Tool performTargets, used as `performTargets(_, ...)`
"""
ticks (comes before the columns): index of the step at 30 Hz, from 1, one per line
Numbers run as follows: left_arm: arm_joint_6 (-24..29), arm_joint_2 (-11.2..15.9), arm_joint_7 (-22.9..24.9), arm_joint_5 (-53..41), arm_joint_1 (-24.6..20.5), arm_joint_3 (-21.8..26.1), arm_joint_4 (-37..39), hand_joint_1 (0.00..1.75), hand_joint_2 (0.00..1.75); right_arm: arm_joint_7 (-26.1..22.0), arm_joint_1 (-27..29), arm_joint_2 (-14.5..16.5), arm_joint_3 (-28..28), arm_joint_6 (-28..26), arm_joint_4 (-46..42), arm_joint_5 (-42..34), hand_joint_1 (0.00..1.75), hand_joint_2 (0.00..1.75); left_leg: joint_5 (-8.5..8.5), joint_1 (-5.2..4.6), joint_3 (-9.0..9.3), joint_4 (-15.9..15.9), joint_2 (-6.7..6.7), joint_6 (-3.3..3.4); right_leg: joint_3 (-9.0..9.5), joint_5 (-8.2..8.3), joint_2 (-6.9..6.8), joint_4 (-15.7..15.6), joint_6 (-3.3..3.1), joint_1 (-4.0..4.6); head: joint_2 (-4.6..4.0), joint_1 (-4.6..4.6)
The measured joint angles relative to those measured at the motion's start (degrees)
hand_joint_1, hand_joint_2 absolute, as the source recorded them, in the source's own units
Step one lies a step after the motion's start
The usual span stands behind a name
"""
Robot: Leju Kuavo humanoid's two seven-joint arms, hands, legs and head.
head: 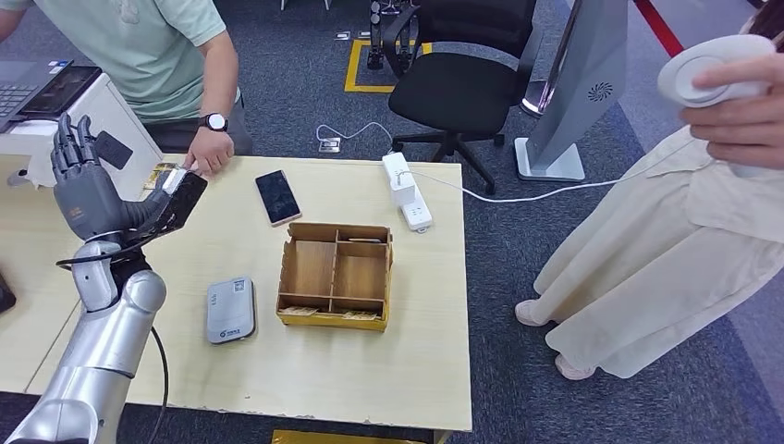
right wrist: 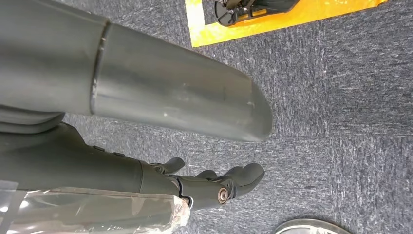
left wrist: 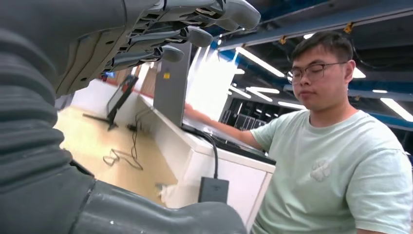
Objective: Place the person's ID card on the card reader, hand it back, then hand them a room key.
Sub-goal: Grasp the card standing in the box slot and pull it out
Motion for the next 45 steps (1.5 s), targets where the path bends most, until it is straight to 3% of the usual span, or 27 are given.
performTargets(3, -0.2, 1.0, 0.2, -0.3, 1.6, 0.5, -1.3, 0.0, 1.75, 0.0, 0.0, 0.0, 0.0, 0.0, 0.0, 0.0, 0.0, 0.0, 0.0, 0.0, 0.0, 0.0, -0.01, 0.0, -0.01, 0.0, -0.01, 0.0, 0.0, 0.0, 0.0, 0.0)
performTargets(5, -0.6, 1.7, 0.0, -0.2, 2.5, 0.9, -2.1, 0.0, 0.87, -0.2, 0.0, 0.0, 0.0, 0.0, 0.0, -0.1, 0.0, 0.0, 0.0, 0.01, -0.01, 0.0, -0.01, 0.0, -0.01, 0.0, -0.01, 0.0, 0.0, 0.0, 0.01, 0.0)
performTargets(7, -1.2, 2.5, -0.2, -0.1, 3.4, 1.4, -2.9, 0.0, 0.87, -0.4, 0.0, 0.0, 0.0, 0.0, 0.0, -0.2, 0.0, 0.0, 0.0, 0.01, 0.0, 0.0, 0.0, 0.0, -0.01, 0.0, 0.0, 0.0, 0.0, 0.01, 0.0, 0.0)
performTargets(9, -2.0, 3.4, -0.7, -0.3, 4.7, 1.9, -3.9, 0.0, 1.75, -0.7, 0.0, 0.0, 0.0, 0.1, 0.0, -0.4, 0.0, 0.0, 0.0, 0.01, 0.0, 0.0, 0.01, 0.0, -0.01, -0.01, 0.01, 0.0, -0.01, 0.01, 0.0, -0.01)
performTargets(13, -3.8, 4.9, -1.8, -0.9, 7.9, 2.7, -6.4, 0.0, 1.75, -0.9, 0.0, 0.0, -0.1, 0.1, 0.0, -0.8, 0.0, 0.0, 0.0, 0.01, -0.01, 0.0, 0.01, 0.0, -0.02, -0.01, 0.0, 0.0, -0.01, 0.01, -0.01, -0.02)
performTargets(17, -4.8, 5.6, -2.1, -2.6, 10.7, 3.1, -8.4, 0.0, 0.0, -1.0, 0.0, 0.0, -0.3, 0.2, 0.0, -1.2, 0.0, 0.0, 0.0, 0.01, -0.02, 0.0, -0.01, 0.0, -0.01, -0.02, -0.01, 0.0, 0.0, 0.0, 0.01, -0.02)
performTargets(21, -5.2, 5.7, -2.1, -5.5, 13.8, 3.2, -10.8, 0.0, 1.75, -1.1, 0.1, 0.0, -0.6, 0.2, 0.0, -1.5, 0.0, 0.0, -0.01, -0.01, 0.0, 0.0, 0.04, 0.0, -0.01, -0.01, 0.05, 0.0, 0.0, -0.01, 0.0, -0.01)
performTargets(26, -6.3, 5.7, -2.1, -9.0, 19.0, 3.2, -14.9, 0.0, 1.75, -1.8, 0.2, 0.0, -0.9, 0.2, 0.0, -2.2, 0.0, 0.0, -0.02, 0.0, -0.04, 0.0, 0.05, 0.01, -0.06, -0.02, 0.07, 0.0, 0.0, 0.0, -0.01, -0.02)
performTargets(30, -7.7, 5.7, -2.7, -10.7, 21.9, 3.2, -17.9, 0.0, 0.0, -2.0, 0.4, 0.0, -1.0, 0.2, -0.1, -2.5, 0.0, 0.0, -0.02, 0.0, -0.03, 0.0, 0.08, 0.0, -0.06, -0.02, 0.09, 0.0, 0.0, 0.0, -0.01, -0.04)
performTargets(32, -8.3, 5.8, -3.1, -11.6, 23.4, 3.2, -19.4, 0.0, 0.0, -2.2, 0.4, 0.0, -1.1, 0.2, -0.1, -2.6, 0.0, 0.0, -0.02, 0.0, -0.03, 0.0, 0.08, 0.0, -0.07, -0.02, 0.09, 0.0, 0.0, 0.0, 0.0, -0.03)
performTargets(36, -9.5, 6.1, -3.9, -12.7, 26.2, 2.8, -22.4, 0.0, 1.75, -2.5, 0.5, 0.0, -1.3, 0.3, -0.3, -3.0, 0.0, 0.0, -0.03, 0.0, -0.03, 0.0, 0.09, -0.01, -0.08, -0.02, 0.09, 0.0, 0.0, 0.0, 0.01, -0.02)
performTargets(45, -13.7, 6.2, -3.5, -14.3, 28.1, 0.2, -25.3, 0.0, 1.75, -2.8, 0.5, 0.0, -1.8, 0.3, -0.4, -3.1, 0.0, 0.0, -0.03, 0.0, -0.03, 0.0, 0.06, -0.01, -0.08, -0.01, 0.06, 0.0, 0.0, 0.0, 0.0, -0.02)
